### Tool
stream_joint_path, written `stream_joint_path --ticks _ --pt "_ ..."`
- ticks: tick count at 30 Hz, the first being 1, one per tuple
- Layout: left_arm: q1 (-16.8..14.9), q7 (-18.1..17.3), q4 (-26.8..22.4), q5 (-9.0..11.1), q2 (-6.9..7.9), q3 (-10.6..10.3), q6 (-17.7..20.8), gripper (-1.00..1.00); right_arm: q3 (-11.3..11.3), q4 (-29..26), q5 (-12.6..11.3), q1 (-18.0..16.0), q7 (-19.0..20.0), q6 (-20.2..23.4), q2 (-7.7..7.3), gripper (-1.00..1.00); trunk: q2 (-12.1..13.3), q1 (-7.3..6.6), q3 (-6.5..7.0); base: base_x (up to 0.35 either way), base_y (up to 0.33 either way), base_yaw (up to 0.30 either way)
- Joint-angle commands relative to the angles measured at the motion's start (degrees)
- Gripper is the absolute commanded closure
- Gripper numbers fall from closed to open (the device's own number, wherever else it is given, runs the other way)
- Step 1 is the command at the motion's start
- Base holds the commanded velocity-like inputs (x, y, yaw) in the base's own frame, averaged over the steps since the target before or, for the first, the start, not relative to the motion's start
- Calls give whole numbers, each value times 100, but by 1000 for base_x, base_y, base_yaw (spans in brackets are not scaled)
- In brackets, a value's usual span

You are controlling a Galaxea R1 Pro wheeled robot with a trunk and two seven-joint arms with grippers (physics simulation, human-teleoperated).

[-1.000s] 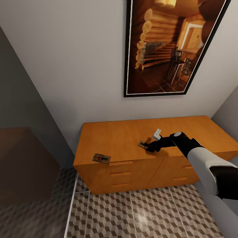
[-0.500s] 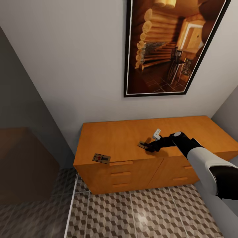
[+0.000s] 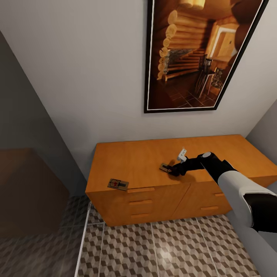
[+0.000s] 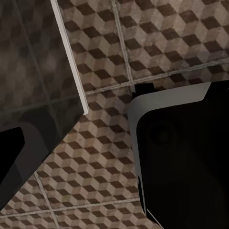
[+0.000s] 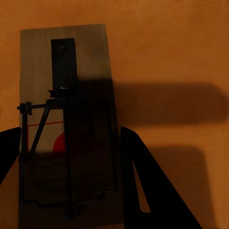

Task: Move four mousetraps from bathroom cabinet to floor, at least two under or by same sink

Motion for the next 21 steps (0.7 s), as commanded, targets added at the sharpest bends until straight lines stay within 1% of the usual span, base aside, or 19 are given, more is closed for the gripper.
stream_joint_path --ticks 1,5,8,9,11,12,13,15,17,21 --pt "-6 1 19 40 -4 -48 -31 -100 46 -67 -41 -3 38 64 -3 100 -10 3 -10 0 0 0" --pt "-6 1 18 41 -4 -49 -31 -100 44 -302 -41 -3 135 135 -6 100 -10 3 -10 0 0 0" --pt "-6 1 19 39 -4 -49 -31 -100 44 -566 -47 -3 240 357 -11 100 -10 3 -10 0 0 0" --pt "-6 1 20 40 -4 -49 -31 -100 44 -714 -48 -3 311 519 -13 100 -10 3 -10 0 0 0" --pt "-6 1 18 40 -4 -49 -31 -100 44 -883 -49 -3 392 692 -17 100 -10 3 -10 0 0 0" --pt "-6 1 18 39 -4 -49 -31 -100 44 -1073 -49 -3 481 857 -20 100 -10 3 -10 0 0 0" --pt "-6 1 18 39 -4 -49 -31 -100 45 -1174 -49 -3 526 934 -22 100 -10 3 -10 0 0 0" --pt "-6 1 16 40 -4 -49 -31 -100 49 -1582 -50 -3 691 1219 -25 100 -10 3 -10 0 0 0" --pt "-6 1 18 39 -4 -49 -31 -100 50 -1756 -50 -3 758 1368 -27 100 -10 3 -10 0 0 0" --pt "-6 1 16 39 -4 -48 -31 -100 46 -2208 -48 -3 880 1838 -33 100 -10 3 -10 0 0 0"
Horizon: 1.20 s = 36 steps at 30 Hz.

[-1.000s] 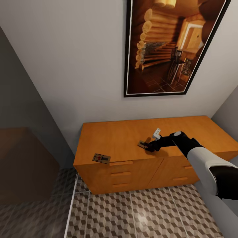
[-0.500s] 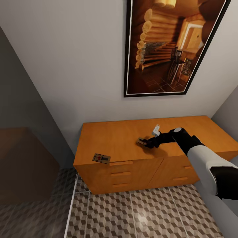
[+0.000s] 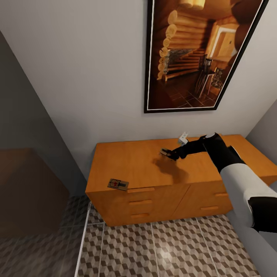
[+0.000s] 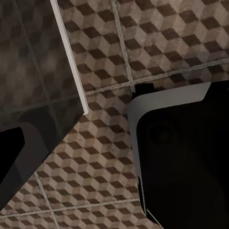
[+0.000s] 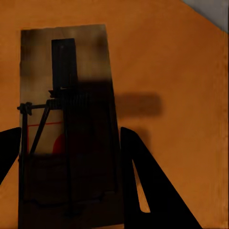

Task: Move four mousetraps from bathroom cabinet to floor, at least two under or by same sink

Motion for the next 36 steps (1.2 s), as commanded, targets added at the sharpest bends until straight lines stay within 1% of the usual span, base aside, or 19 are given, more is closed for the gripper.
stream_joint_path --ticks 1,4,9,13,17,28,36 --pt "-7 1 18 38 -5 -47 -31 -100 20 -94 -7 -3 14 147 -5 100 -10 3 -10 0 0 0" --pt "-7 1 17 38 -5 -48 -31 -100 21 -386 -8 -3 36 427 -6 100 -10 3 -10 0 0 0" --pt "-7 1 18 39 -5 -49 -31 -100 32 -826 -14 -3 54 1167 0 100 -10 3 -10 0 0 0" --pt "-7 1 18 39 -5 -49 -31 -100 40 -1036 -17 -3 58 1427 7 100 -10 3 -10 -58 0 0" --pt "-7 1 17 40 -5 -49 -31 -100 42 -1073 -22 -3 59 1496 10 100 -10 3 -10 -245 0 0" --pt "-7 1 17 39 -5 -48 -31 -100 42 -1016 -26 -3 52 1520 11 100 -10 3 -10 -310 0 0" --pt "-7 1 19 41 -5 -46 -31 -100 42 -831 -21 -3 49 1517 18 100 -10 3 -10 -310 0 0"
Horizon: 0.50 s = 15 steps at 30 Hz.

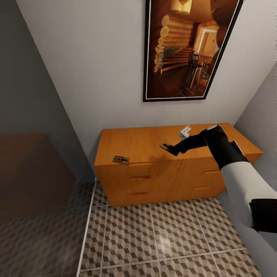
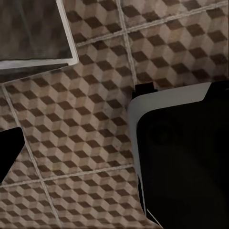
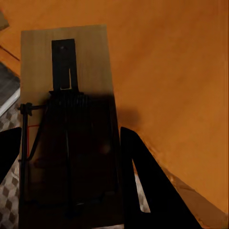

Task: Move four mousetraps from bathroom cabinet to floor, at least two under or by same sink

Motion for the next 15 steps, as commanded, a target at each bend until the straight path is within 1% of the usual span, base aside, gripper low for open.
stream_joint_path --ticks 1,11,15 --pt "-6 1 17 41 -5 -47 -31 -100 12 4 14 -4 11 51 -4 100 -11 0 -10 -310 0 0" --pt "-6 1 17 38 -5 -50 -32 -100 12 118 17 -4 6 35 -11 100 -11 0 -10 -310 0 0" --pt "-6 1 16 39 -5 -48 -31 -100 12 284 18 -4 6 15 -12 100 -11 0 -10 -310 0 0"
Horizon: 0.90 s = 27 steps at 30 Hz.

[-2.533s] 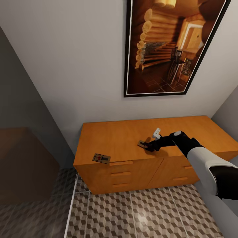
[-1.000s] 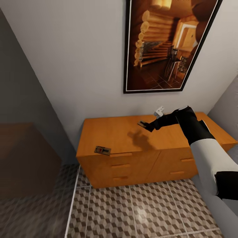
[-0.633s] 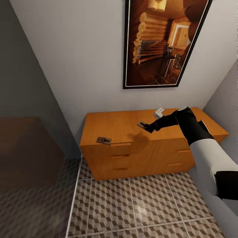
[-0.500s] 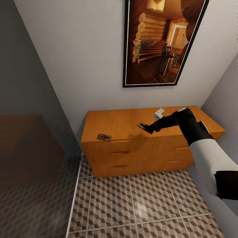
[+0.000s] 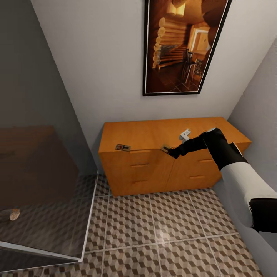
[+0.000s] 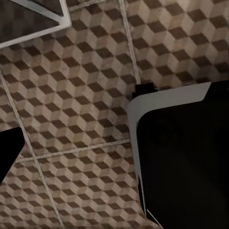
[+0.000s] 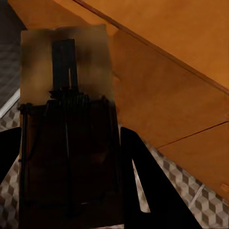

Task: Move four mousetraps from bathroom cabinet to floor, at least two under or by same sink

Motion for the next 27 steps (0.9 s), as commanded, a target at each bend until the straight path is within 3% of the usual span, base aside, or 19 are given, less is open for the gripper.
stream_joint_path --ticks 1,13,17,23,27 --pt "-6 1 17 41 -5 -49 -31 -100 13 22 13 -4 10 49 -4 100 -11 0 -10 -310 0 0" --pt "-6 1 17 40 -5 -50 -34 -100 13 283 14 -4 -14 26 -4 100 -11 0 -10 -310 0 0" --pt "-6 1 17 39 -5 -48 -50 -100 13 593 17 -4 -30 -169 -5 100 -11 0 -10 -289 0 0" --pt "-6 1 16 38 -3 -45 -61 -100 13 1708 29 -4 -291 -1188 -6 100 -11 0 -10 -85 0 0" --pt "-6 1 16 39 2 -43 -64 -100 11 2799 28 -4 -670 -2241 -15 100 -11 0 -10 -15 0 0"
